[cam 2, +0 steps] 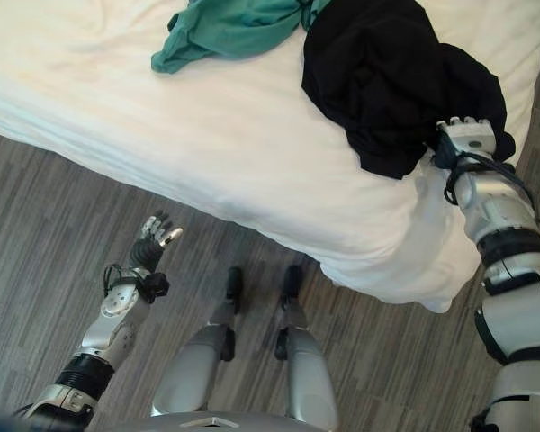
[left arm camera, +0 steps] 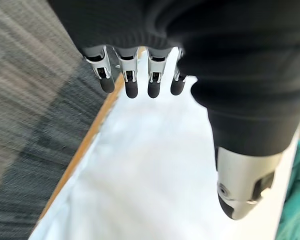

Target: Pick up bed clothes into laundry basket.

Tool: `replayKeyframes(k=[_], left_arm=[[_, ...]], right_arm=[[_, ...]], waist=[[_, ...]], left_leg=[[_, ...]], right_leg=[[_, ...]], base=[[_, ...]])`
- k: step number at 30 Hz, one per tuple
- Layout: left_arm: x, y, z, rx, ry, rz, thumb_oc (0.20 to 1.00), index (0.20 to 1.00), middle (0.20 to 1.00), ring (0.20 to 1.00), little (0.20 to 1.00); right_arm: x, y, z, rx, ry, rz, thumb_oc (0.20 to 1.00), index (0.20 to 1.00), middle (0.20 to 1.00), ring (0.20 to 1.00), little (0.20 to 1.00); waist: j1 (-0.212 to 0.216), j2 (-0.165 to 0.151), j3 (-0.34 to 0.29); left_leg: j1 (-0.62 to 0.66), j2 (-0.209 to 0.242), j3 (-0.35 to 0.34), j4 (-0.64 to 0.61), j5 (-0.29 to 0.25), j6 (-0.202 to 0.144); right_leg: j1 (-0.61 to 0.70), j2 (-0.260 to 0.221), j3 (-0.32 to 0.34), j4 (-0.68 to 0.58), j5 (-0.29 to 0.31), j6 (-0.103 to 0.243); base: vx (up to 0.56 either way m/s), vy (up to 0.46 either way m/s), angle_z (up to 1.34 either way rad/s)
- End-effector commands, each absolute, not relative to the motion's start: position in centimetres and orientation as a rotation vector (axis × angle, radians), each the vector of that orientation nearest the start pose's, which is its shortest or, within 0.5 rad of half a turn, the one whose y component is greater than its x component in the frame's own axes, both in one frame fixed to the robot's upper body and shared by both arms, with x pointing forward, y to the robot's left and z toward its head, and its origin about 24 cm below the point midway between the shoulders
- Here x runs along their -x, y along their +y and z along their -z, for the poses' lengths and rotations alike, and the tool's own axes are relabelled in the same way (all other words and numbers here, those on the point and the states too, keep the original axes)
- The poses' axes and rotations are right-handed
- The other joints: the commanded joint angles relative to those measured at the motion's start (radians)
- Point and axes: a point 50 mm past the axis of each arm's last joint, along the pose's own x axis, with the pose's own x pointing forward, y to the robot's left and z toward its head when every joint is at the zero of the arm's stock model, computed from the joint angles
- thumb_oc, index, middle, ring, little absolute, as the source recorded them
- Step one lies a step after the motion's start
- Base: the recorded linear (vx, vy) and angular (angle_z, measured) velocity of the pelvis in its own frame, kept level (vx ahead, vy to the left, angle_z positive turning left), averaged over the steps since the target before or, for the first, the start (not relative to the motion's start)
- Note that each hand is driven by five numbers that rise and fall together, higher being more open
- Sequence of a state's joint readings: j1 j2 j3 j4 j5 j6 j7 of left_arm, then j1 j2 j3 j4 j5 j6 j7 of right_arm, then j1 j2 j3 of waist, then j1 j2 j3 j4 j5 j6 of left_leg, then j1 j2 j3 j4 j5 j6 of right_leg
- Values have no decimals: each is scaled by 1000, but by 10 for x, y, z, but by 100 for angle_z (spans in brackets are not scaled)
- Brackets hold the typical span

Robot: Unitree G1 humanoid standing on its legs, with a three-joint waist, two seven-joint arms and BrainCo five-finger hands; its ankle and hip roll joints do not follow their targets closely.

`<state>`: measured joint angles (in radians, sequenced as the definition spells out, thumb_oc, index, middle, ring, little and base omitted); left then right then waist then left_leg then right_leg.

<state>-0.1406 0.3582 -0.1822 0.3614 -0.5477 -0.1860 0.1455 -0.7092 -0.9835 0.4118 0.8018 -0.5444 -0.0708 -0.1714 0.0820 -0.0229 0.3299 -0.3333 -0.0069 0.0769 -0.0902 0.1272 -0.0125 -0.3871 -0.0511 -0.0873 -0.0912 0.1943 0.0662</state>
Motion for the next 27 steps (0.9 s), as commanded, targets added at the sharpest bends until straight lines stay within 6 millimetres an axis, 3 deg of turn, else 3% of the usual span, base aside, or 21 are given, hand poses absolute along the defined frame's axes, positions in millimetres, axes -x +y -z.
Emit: replayKeyframes(k=[1,4,5,8,9,11,13,20,27], left_arm=[[-273,212,-26,187,16,-125,1000,1000,1000,1000,1000],[-259,218,-15,180,59,-115,1000,1000,1000,1000,1000],[-259,217,-15,179,59,-113,1000,1000,1000,1000,1000],[-249,225,-7,172,93,-127,1000,1000,1000,1000,1000],[-247,225,-5,174,102,-129,1000,1000,1000,1000,1000],[-243,228,-2,174,119,-147,1000,1000,1000,1000,1000],[-240,231,-1,177,122,-159,1000,1000,1000,1000,1000],[-230,239,9,174,167,-217,1000,1000,1000,1000,1000],[-225,264,7,149,161,-357,1000,1000,1000,1000,1000]], right_arm=[[-299,-370,-85,1545,419,32,200,200,200,200,200],[-273,-399,-93,1359,424,200,200,200,200,200,200],[-272,-400,-93,1358,426,202,200,200,200,200,200],[-257,-417,-122,1204,296,393,200,200,200,200,200],[-255,-419,-122,1184,291,407,200,200,200,200,200],[-255,-417,-145,1098,162,485,200,200,200,200,200],[-254,-415,-152,1097,123,482,200,200,200,200,200],[-259,-402,-214,1027,-177,603,200,200,200,200,200],[-234,-401,-276,979,-442,737,200,200,200,200,200]], waist=[[-61,2,0],[-90,-6,-51],[-87,-8,-52],[-112,-7,-109],[-111,-7,-122],[-118,-7,-146],[-122,-8,-158],[-119,-12,-232],[-141,-19,-287]], left_leg=[[30,39,-16,3,-17,-68],[119,46,2,3,-50,-53],[116,45,2,3,-46,-53],[194,51,21,3,-78,-42],[200,50,23,3,-75,-41],[225,54,33,3,-84,-37],[234,55,39,3,-86,-36],[293,56,41,3,-105,-31],[342,55,48,3,-124,-27]], right_leg=[[42,-35,20,4,-36,77],[122,-34,31,4,-62,75],[118,-34,31,4,-59,75],[183,-27,45,4,-82,79],[188,-27,49,4,-80,78],[206,-25,59,4,-83,79],[214,-23,63,4,-85,79],[280,-20,62,4,-102,76],[332,-23,69,5,-114,72]], base=[[168,18,-16],[127,19,-23],[125,14,-21],[150,28,-17],[123,25,-22],[80,19,-44],[62,8,-33],[74,3,-5],[60,17,5]])
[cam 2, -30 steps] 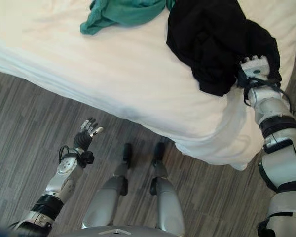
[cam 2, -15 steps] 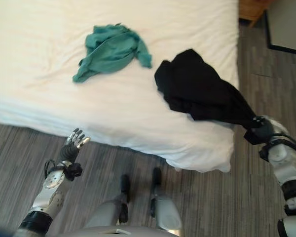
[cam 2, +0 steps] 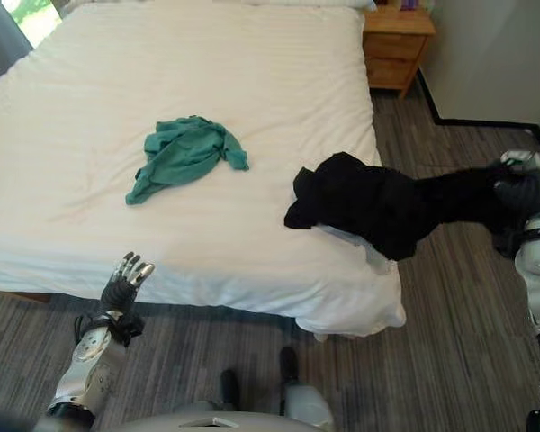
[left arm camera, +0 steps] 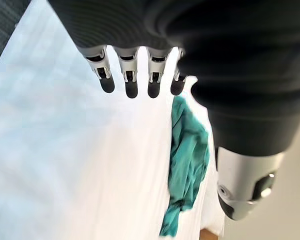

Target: Pick up bed clothes into laundry basket.

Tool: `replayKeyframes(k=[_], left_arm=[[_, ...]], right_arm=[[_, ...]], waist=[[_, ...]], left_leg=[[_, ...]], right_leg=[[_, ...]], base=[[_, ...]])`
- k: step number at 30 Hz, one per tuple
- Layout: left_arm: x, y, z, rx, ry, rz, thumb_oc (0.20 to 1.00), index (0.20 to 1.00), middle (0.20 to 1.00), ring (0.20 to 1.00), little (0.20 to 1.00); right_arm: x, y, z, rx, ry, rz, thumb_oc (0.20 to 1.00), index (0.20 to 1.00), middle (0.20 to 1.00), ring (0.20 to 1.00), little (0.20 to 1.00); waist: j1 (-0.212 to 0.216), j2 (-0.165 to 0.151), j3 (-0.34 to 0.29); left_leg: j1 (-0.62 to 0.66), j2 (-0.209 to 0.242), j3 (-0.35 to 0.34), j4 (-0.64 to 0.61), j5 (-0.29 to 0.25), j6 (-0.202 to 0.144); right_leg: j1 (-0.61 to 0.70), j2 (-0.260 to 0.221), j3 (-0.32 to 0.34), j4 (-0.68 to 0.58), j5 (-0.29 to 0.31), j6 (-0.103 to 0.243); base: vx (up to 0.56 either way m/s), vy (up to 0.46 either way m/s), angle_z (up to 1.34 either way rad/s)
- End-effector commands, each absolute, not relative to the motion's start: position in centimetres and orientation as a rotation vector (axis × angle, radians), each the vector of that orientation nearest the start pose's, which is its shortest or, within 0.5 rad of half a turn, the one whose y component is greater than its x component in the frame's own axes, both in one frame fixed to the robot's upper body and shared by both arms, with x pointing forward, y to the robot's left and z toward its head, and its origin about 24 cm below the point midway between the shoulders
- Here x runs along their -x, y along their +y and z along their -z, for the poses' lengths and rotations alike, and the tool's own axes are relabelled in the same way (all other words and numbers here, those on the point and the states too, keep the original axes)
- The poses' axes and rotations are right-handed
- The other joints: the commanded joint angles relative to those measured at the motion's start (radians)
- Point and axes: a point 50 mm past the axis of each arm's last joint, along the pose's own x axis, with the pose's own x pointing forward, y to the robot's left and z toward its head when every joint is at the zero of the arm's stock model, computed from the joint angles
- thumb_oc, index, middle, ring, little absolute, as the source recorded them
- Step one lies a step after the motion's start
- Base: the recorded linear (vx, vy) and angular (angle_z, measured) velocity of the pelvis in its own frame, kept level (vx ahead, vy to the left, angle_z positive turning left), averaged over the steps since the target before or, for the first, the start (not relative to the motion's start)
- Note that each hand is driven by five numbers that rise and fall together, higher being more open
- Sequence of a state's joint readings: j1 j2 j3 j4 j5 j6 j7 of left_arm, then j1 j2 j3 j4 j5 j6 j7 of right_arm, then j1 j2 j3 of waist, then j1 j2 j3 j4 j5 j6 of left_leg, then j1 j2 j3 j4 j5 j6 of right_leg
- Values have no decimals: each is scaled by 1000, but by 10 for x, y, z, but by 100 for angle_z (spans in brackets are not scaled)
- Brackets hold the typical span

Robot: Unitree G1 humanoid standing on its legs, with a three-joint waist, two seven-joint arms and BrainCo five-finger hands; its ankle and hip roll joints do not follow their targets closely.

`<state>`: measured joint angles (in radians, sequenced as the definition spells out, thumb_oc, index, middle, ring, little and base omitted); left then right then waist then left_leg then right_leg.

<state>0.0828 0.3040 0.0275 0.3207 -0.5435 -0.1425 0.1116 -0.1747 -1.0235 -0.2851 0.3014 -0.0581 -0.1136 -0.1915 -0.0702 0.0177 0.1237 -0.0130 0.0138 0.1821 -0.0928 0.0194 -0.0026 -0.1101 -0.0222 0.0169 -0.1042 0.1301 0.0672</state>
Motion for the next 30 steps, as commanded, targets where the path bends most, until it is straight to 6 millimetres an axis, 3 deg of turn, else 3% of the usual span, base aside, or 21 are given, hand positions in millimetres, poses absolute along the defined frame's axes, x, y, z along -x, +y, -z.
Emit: replayKeyframes(k=[1,4,5,6,8,13,15,20,23,24,25,26,27,29,30], left_arm=[[-225,269,5,140,151,-378,1000,1000,1000,1000,1000],[-225,275,2,123,142,-404,1000,1000,1000,1000,1000],[-223,283,0,108,139,-437,1000,1000,1000,1000,1000],[-223,282,0,107,140,-433,1000,1000,1000,1000,1000],[-223,282,-1,112,135,-438,1000,1000,1000,1000,1000],[-221,279,0,125,129,-444,1000,1000,1000,1000,1000],[-221,278,2,129,138,-444,1000,1000,1000,1000,1000],[-221,277,3,131,142,-446,1000,1000,1000,1000,1000],[-224,272,4,146,145,-437,1000,1000,1000,1000,1000],[-224,273,3,147,140,-444,1000,1000,1000,1000,1000],[-225,269,5,164,147,-445,1000,1000,1000,1000,1000],[-224,272,4,160,146,-452,1000,1000,1000,1000,1000],[-225,268,6,175,152,-448,1000,1000,1000,1000,1000],[-223,270,4,193,149,-469,1000,1000,1000,1000,1000],[-222,271,4,189,150,-472,1000,1000,1000,1000,1000]], right_arm=[[-226,-405,-284,980,-470,779,200,200,200,200,200],[-212,-415,-299,986,-494,837,200,200,200,200,200],[-190,-420,-317,943,-585,909,200,200,200,200,200],[-189,-420,-317,944,-583,912,200,200,200,200,200],[-164,-438,-328,852,-633,1016,200,200,200,200,200],[-129,-452,-335,649,-775,1113,200,200,200,200,200],[-125,-454,-330,573,-804,1098,200,200,200,200,200],[-127,-449,-328,471,-879,1045,200,200,200,200,200],[-147,-438,-310,267,-940,924,200,200,200,200,200],[-155,-431,-303,170,-972,862,200,200,200,200,200],[-174,-415,-279,-61,-1012,726,200,200,200,200,200],[-175,-413,-277,-71,-1011,718,200,200,200,200,200],[-185,-405,-262,-190,-1010,677,200,200,200,200,200],[-205,-366,-223,-383,-945,535,200,200,200,200,200],[-205,-364,-222,-386,-941,535,200,200,200,200,200]], waist=[[6,-61,-87],[-2,-63,-96],[-24,-64,-109],[-21,-65,-109],[-39,-67,-122],[-65,-70,-138],[-71,-73,-140],[-70,-77,-138],[-63,-78,-131],[-64,-80,-128],[-53,-70,-123],[-59,-75,-122],[-48,-66,-119],[-42,-62,-108],[-45,-65,-108]], left_leg=[[29,34,-55,6,-19,-37],[41,31,-51,6,-25,-35],[49,30,-45,6,-31,-34],[49,30,-45,6,-31,-33],[57,27,-41,6,-37,-31],[63,28,-28,6,-46,-29],[67,29,-20,6,-50,-29],[71,28,-12,6,-52,-26],[80,25,-3,6,-56,-24],[82,25,-1,6,-57,-23],[86,24,-3,6,-57,-22],[87,24,-3,6,-57,-22],[87,23,-6,6,-56,-21],[87,21,-9,6,-43,-18],[89,21,-10,6,-43,-18]], right_leg=[[62,-52,-33,19,-51,72],[71,-52,-26,22,-53,73],[76,-54,-19,24,-55,74],[76,-54,-19,24,-55,74],[80,-57,-12,25,-56,76],[78,-57,4,23,-52,81],[77,-59,12,24,-50,83],[78,-60,21,26,-48,84],[82,-61,28,25,-50,85],[85,-61,30,25,-50,85],[89,-63,28,24,-52,84],[91,-63,28,24,-52,84],[93,-65,25,24,-54,83],[96,-69,17,27,-49,79],[98,-69,16,27,-49,79]], base=[[50,26,0],[32,19,-8],[42,21,-16],[63,29,-17],[39,31,-7],[10,17,-8],[11,20,-26],[-6,17,-13],[-13,19,-6],[-13,16,-5],[0,0,0],[-6,16,-4],[-4,4,-7],[-46,-10,-2],[-51,-14,6]])
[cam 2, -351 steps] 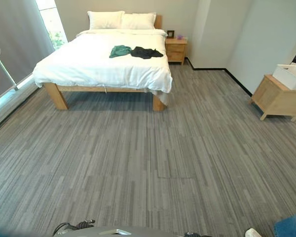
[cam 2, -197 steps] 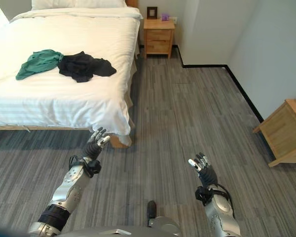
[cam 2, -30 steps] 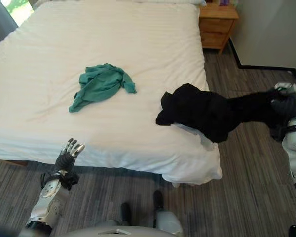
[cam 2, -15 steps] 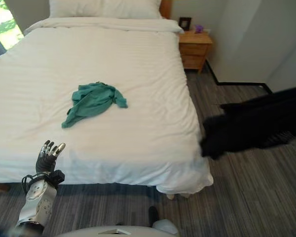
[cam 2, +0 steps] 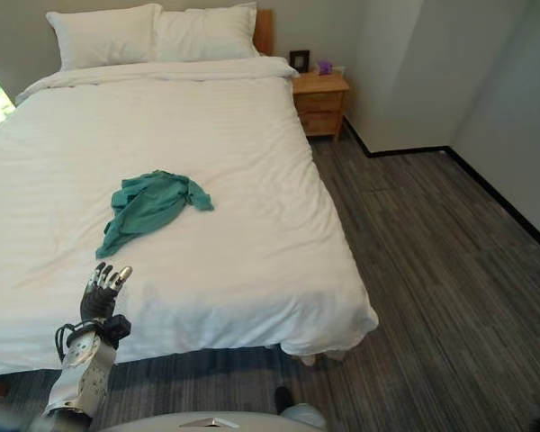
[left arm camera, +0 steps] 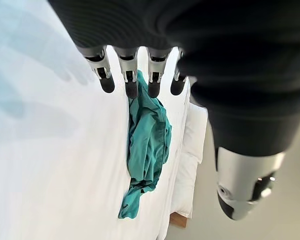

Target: Pick up bed clothes into laundry basket.

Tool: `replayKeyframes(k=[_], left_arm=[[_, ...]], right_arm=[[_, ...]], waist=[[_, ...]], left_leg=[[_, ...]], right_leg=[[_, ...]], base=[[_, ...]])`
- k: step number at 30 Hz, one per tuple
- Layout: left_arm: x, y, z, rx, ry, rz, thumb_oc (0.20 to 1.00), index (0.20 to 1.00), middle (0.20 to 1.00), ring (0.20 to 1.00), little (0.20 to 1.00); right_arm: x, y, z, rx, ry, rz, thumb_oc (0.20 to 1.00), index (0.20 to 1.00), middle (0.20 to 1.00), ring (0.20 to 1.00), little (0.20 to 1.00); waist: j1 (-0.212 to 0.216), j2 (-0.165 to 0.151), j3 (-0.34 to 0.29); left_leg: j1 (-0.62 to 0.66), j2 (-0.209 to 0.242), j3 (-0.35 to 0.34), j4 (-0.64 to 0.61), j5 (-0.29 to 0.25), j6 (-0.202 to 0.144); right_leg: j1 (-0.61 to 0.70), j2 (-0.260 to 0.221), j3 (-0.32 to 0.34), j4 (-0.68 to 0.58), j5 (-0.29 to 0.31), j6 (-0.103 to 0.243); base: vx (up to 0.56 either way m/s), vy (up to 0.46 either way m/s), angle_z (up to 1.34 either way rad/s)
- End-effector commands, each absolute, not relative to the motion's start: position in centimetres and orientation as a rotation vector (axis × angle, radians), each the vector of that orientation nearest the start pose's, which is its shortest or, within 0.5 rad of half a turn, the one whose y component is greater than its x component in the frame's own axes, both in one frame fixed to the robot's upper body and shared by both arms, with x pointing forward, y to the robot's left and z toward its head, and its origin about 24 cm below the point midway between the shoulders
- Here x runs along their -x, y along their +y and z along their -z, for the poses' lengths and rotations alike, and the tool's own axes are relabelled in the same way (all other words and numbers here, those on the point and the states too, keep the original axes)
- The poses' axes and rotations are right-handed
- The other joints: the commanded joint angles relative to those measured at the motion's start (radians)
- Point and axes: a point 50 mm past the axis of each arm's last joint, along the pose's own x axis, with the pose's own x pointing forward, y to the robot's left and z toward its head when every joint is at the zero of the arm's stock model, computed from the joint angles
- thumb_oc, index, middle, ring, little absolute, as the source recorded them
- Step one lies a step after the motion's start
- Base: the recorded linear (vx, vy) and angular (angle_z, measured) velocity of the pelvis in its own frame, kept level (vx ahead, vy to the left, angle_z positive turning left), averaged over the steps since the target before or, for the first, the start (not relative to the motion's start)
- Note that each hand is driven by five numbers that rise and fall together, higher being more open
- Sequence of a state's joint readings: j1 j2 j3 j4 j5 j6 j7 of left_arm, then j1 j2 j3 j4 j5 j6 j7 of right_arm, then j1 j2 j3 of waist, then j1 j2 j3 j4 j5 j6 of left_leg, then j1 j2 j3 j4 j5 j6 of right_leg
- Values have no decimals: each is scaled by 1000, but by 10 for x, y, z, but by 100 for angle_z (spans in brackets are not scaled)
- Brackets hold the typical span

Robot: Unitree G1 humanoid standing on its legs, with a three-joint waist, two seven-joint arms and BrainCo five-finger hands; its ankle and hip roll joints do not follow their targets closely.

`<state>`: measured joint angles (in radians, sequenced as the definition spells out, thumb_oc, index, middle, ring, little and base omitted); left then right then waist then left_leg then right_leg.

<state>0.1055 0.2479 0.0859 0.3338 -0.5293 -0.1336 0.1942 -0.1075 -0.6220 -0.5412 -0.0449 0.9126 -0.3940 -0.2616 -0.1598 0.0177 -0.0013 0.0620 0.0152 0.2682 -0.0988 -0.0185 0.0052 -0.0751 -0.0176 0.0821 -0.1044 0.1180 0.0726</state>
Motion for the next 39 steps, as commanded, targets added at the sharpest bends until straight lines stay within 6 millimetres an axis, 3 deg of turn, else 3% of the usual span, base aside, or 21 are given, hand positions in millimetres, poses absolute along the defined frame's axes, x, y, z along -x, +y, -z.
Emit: replayKeyframes(k=[1,4,5,7,11,21,29,33,34,35,36,37,39], left_arm=[[-222,269,6,192,161,-469,1000,1000,1000,1000,1000],[-219,269,6,178,172,-463,1000,1000,1000,1000,1000],[-218,269,6,178,172,-464,1000,1000,1000,1000,1000],[-217,266,7,172,175,-459,1000,1000,1000,1000,1000],[-219,260,9,169,181,-436,1000,1000,1000,1000,1000],[-224,262,1,140,146,-418,1000,1000,1000,1000,1000],[-229,264,-3,124,131,-422,1000,1000,1000,1000,1000],[-232,264,-6,126,119,-419,1000,1000,1000,1000,1000],[-235,264,-8,127,110,-421,1000,1000,1000,1000,1000],[-235,264,-8,127,110,-421,1000,1000,1000,1000,1000],[-235,265,-9,122,106,-427,1000,1000,1000,1000,1000],[-234,269,-11,119,97,-443,1000,1000,1000,1000,1000],[-232,274,-13,112,90,-456,1000,1000,1000,1000,1000]], right_arm=[[-216,-343,-204,-480,-877,449,200,200,200,200,200],[-224,-307,-167,-623,-741,354,200,200,200,200,200],[-224,-307,-167,-624,-741,354,200,200,200,200,200],[-226,-283,-150,-721,-675,296,200,200,200,200,200],[-231,-268,-138,-813,-640,294,200,200,200,200,200],[-230,-270,-143,-758,-647,296,200,200,200,200,200],[-230,-265,-136,-778,-624,317,200,200,200,200,200],[-231,-264,-137,-773,-624,314,200,200,200,200,200],[-231,-263,-138,-760,-623,309,200,200,200,200,200],[-231,-263,-138,-760,-623,310,200,200,200,200,200],[-231,-260,-138,-751,-623,304,200,200,200,200,200],[-233,-256,-137,-758,-614,292,200,200,200,200,200],[-234,-253,-133,-775,-594,284,200,200,200,200,200]], waist=[[53,-58,20],[60,-55,22],[60,-57,25],[68,-52,28],[79,-45,28],[87,-52,49],[87,-62,68],[88,-62,85],[88,-53,108],[89,-54,107],[92,-51,127],[110,-46,149],[111,-48,151]], left_leg=[[15,18,-98,12,-3,-25],[28,16,-103,12,-13,-23],[24,16,-102,12,-3,-23],[30,15,-106,12,-1,-22],[38,12,-114,12,-11,-20],[22,-8,-122,12,2,-6],[16,-22,-121,12,-7,6],[15,-30,-113,12,-9,19],[16,-33,-104,12,-8,27],[15,-33,-103,12,-8,27],[20,-32,-97,12,-10,31],[23,-28,-77,12,-9,30],[33,-27,-61,12,-12,24]], right_leg=[[64,-75,-52,29,-37,71],[82,-76,-58,27,-48,69],[77,-76,-58,30,-41,67],[86,-78,-64,30,-44,64],[101,-83,-74,27,-53,66],[82,-101,-75,44,-36,72],[64,-115,-64,53,-32,87],[31,-123,-53,112,-37,96],[-25,-120,-44,225,-58,101],[-28,-120,-42,229,-60,101],[-63,-118,-63,291,-61,104],[-101,-136,-141,360,-56,105],[-115,-124,-207,378,-76,93]], base=[[-8,-6,11],[11,-1,12],[36,8,8],[-18,-6,10],[-3,2,2],[-20,35,4],[-25,42,0],[-56,66,-5],[-68,71,-12],[-117,96,-17],[-107,57,-30],[-108,63,-40],[-18,-12,-49]])
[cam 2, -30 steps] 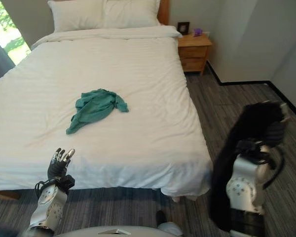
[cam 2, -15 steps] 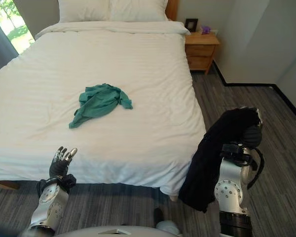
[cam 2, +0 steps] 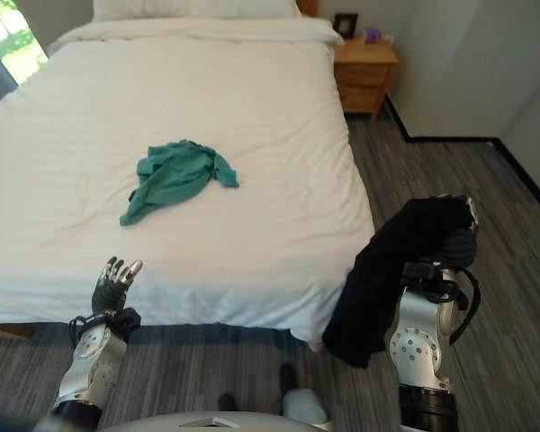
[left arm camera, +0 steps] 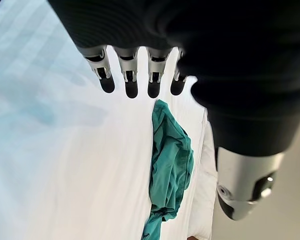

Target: Pick up bed clothes into laundry basket.

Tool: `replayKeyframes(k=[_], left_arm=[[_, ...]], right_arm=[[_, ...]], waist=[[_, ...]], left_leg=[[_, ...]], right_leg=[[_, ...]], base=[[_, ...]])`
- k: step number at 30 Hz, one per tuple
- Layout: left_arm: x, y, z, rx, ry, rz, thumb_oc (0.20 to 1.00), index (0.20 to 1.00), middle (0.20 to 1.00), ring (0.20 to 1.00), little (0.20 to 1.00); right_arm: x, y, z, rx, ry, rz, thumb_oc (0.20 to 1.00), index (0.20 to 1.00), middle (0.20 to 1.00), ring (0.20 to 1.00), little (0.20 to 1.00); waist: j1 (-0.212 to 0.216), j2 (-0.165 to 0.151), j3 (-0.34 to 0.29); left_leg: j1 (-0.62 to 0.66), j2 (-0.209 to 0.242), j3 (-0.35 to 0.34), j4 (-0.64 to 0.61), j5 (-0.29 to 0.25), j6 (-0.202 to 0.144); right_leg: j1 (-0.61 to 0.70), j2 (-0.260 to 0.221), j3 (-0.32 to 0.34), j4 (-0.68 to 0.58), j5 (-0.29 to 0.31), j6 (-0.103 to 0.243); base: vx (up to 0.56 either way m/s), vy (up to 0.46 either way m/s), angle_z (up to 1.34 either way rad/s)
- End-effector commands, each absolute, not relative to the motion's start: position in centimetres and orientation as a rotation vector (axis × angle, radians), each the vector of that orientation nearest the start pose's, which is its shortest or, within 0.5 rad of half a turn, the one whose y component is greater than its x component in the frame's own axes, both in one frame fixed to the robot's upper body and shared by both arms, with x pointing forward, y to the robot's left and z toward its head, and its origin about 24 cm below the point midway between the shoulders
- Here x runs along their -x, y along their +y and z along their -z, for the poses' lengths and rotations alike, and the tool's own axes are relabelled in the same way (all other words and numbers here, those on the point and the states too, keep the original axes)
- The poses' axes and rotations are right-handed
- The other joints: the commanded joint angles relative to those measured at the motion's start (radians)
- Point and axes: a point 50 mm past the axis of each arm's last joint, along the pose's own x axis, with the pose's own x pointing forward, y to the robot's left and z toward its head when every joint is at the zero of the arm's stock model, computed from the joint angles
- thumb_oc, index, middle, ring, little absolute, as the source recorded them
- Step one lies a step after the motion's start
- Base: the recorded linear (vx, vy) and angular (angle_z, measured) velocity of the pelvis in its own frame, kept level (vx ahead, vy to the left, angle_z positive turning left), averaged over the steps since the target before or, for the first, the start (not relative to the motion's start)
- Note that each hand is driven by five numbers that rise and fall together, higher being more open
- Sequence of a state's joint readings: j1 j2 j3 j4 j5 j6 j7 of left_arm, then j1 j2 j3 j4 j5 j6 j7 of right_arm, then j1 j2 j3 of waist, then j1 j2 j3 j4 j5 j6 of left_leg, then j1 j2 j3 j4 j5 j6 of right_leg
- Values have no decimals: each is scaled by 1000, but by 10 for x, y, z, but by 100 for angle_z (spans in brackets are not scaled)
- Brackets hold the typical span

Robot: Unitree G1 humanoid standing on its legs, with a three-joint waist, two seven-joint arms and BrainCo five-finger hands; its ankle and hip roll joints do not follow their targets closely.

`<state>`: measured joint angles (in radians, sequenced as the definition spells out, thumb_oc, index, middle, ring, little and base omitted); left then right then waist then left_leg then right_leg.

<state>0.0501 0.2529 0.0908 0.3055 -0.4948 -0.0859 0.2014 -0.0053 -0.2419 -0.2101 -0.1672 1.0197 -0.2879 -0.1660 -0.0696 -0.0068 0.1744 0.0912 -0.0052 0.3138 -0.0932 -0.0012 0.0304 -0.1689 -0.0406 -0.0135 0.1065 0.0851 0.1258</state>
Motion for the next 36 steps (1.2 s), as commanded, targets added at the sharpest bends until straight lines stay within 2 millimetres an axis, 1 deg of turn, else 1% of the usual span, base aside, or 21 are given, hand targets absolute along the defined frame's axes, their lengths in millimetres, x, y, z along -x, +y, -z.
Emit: replayKeyframes(k=[1,2,3,6,7,9,11,13,15,16,17,18,22,24,25,28,31,33,34,35,36], left_arm=[[-231,277,-14,108,82,-462,1000,1000,1000,1000,1000],[-231,277,-14,108,83,-462,1000,1000,1000,1000,1000],[-232,279,-17,99,71,-466,1000,1000,1000,1000,1000],[-228,284,-15,103,77,-491,1000,1000,1000,1000,1000],[-231,283,-22,139,40,-486,1000,1000,1000,1000,1000],[-239,276,-25,128,28,-440,1000,1000,1000,1000,1000],[-241,276,-27,140,19,-451,1000,1000,1000,1000,1000],[-241,277,-27,146,16,-464,1000,1000,1000,1000,1000],[-239,290,-38,100,-20,-501,1000,1000,1000,1000,1000],[-239,294,-41,88,-31,-511,1000,1000,1000,1000,1000],[-241,300,-46,80,-47,-533,1000,1000,1000,1000,1000],[-241,300,-46,81,-47,-533,1000,1000,1000,1000,1000],[-242,309,-58,61,-97,-566,1000,1000,1000,1000,1000],[-242,311,-63,53,-121,-568,1000,1000,1000,1000,1000],[-243,312,-66,41,-134,-569,1000,1000,1000,1000,1000],[-255,312,-80,14,-175,-554,1000,1000,1000,1000,1000],[-267,313,-103,-68,-238,-529,1000,1000,1000,1000,1000],[-270,314,-110,-107,-254,-525,1000,1000,1000,1000,1000],[-271,315,-117,-149,-272,-525,1000,1000,1000,1000,1000],[-278,317,-144,-311,-330,-500,1000,1000,1000,1000,1000],[-279,318,-145,-313,-332,-501,1000,1000,1000,1000,1000]], right_arm=[[-233,-255,-131,-775,-588,291,200,200,200,200,200],[-233,-255,-131,-775,-587,291,200,200,200,200,200],[-229,-259,-128,-757,-580,313,200,200,200,200,200],[-225,-262,-124,-799,-590,339,200,200,200,200,200],[-227,-264,-129,-809,-617,343,200,200,200,200,200],[-227,-270,-131,-790,-627,360,200,200,200,200,200],[-232,-265,-131,-821,-614,338,200,200,200,200,200],[-234,-263,-130,-825,-604,326,200,200,200,200,200],[-235,-261,-131,-802,-589,304,200,200,200,200,200],[-236,-261,-130,-798,-580,301,200,200,200,200,200],[-237,-260,-131,-802,-578,282,200,200,200,200,200],[-237,-260,-131,-802,-578,281,200,200,200,200,200],[-237,-265,-133,-789,-595,286,200,200,200,200,200],[-236,-266,-134,-786,-599,287,200,200,200,200,200],[-236,-266,-133,-783,-600,290,200,200,200,200,200],[-234,-266,-133,-786,-605,303,200,200,200,200,200],[-234,-261,-133,-807,-620,303,200,200,200,200,200],[-235,-259,-132,-809,-610,302,200,200,200,200,200],[-236,-254,-129,-810,-593,291,200,200,200,200,200],[-242,-242,-129,-824,-566,225,200,200,200,200,200],[-242,-242,-129,-827,-568,224,200,200,200,200,200]], waist=[[17,-25,-26],[16,-24,-27],[17,-32,-38],[20,-25,-60],[27,-29,-45],[34,-33,-7],[45,-30,1],[50,-29,-5],[55,-37,-27],[58,-35,-33],[62,-18,-35],[62,-17,-34],[62,16,-41],[61,24,-44],[61,30,-56],[43,36,-69],[35,29,-77],[39,20,-76],[37,16,-66],[28,26,-23],[31,24,-22]], left_leg=[[8,-5,-102,6,-30,-2],[8,-4,-103,6,-31,-3],[12,-10,-110,6,-30,-8],[23,2,-113,13,-22,-21],[-41,19,-125,165,-48,-39],[-153,47,-140,406,-5,-88],[-225,36,-207,484,41,-102],[-241,45,-238,449,46,-98],[-247,139,-252,310,56,-100],[-229,164,-256,250,74,-103],[-215,212,-281,145,148,-129],[-208,214,-280,132,155,-131],[-189,267,-328,58,226,-193],[-189,274,-330,75,230,-199],[-172,272,-342,83,203,-208],[-154,241,-287,94,120,-188],[-153,172,-256,97,61,-137],[-150,152,-241,97,49,-119],[-146,134,-228,96,41,-103],[-135,115,-181,77,41,-74],[-136,115,-177,75,42,-73]], right_leg=[[-26,-78,-127,161,-55,30],[-25,-76,-128,161,-56,28],[24,-48,-137,59,-79,-6],[76,-8,-109,1,-83,-27],[101,-13,-117,-26,-81,-44],[142,-18,-129,-46,-85,-72],[160,-14,-126,-72,-88,-90],[169,-18,-119,-87,-89,-84],[191,-45,-105,-109,-97,-60],[194,-48,-99,-110,-103,-56],[199,-48,-84,-107,-117,-50],[199,-46,-84,-107,-117,-51],[234,-69,-49,-115,-135,-30],[241,-78,-39,-120,-126,-20],[256,-95,-35,-129,-133,-10],[276,-142,-41,-137,-121,17],[240,-215,-21,-103,-85,54],[207,-231,-3,-67,-74,60],[172,-245,11,-22,-32,66],[67,-254,-5,117,52,67],[58,-254,1,127,49,67]], base=[[22,-52,-56],[74,-118,-50],[87,-123,-28],[127,-190,2],[64,-235,0],[-32,-209,6],[16,-73,42],[122,22,-12],[215,98,-13],[241,186,-11],[167,138,-14],[171,172,-26],[152,170,-31],[125,210,-32],[191,352,-37],[174,323,-25],[106,405,3],[55,226,-14],[-69,445,-27],[-77,441,-41],[-96,443,-54]])
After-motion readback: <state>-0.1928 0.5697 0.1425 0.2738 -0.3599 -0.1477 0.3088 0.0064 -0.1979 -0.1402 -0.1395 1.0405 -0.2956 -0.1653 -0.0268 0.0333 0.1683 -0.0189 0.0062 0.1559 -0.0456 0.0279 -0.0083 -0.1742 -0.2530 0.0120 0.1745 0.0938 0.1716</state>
